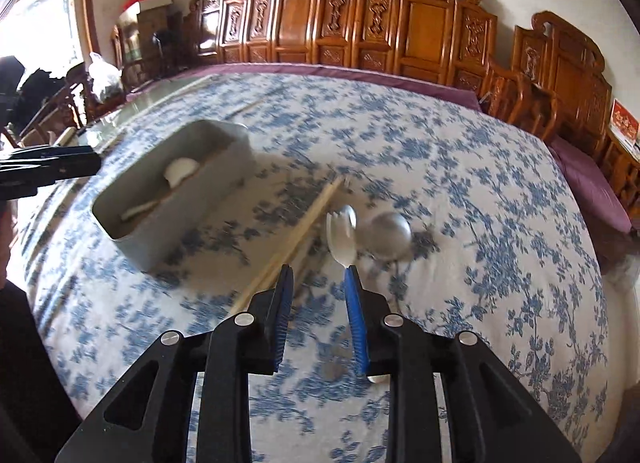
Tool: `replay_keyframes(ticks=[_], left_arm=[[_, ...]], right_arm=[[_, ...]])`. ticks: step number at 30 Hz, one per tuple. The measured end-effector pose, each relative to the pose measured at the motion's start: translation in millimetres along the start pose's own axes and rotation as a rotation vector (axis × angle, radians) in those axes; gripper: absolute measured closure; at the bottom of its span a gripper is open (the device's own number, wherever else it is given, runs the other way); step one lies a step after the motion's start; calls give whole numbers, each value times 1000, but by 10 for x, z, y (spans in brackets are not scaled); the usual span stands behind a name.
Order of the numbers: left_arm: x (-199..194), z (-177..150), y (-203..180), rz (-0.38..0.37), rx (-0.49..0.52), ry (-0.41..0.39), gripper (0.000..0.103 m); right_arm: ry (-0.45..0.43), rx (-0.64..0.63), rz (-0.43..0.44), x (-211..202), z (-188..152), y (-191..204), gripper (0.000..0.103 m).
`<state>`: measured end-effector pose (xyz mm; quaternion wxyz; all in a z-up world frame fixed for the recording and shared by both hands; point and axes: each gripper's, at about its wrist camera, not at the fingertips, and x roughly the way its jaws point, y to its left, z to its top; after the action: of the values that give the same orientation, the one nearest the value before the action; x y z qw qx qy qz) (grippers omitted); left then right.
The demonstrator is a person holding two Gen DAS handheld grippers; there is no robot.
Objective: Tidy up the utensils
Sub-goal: 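Move the right tool toward the metal fork and metal spoon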
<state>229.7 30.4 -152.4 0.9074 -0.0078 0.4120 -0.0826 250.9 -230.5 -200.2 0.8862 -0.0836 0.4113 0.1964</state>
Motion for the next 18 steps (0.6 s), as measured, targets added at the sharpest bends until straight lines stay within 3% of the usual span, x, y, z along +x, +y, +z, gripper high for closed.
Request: replay_keyframes(ticks=[6, 16, 18], left_arm=[[28, -47, -301, -32, 42, -7, 42], [177, -99, -570, -47, 59, 26, 41], [200, -108, -603, -46, 62, 29, 41]], right_arm=[[55, 31, -19, 205, -99, -126, 74], [73, 182, 7, 485, 63, -452, 74], [87, 188, -13, 573, 86, -494, 79]])
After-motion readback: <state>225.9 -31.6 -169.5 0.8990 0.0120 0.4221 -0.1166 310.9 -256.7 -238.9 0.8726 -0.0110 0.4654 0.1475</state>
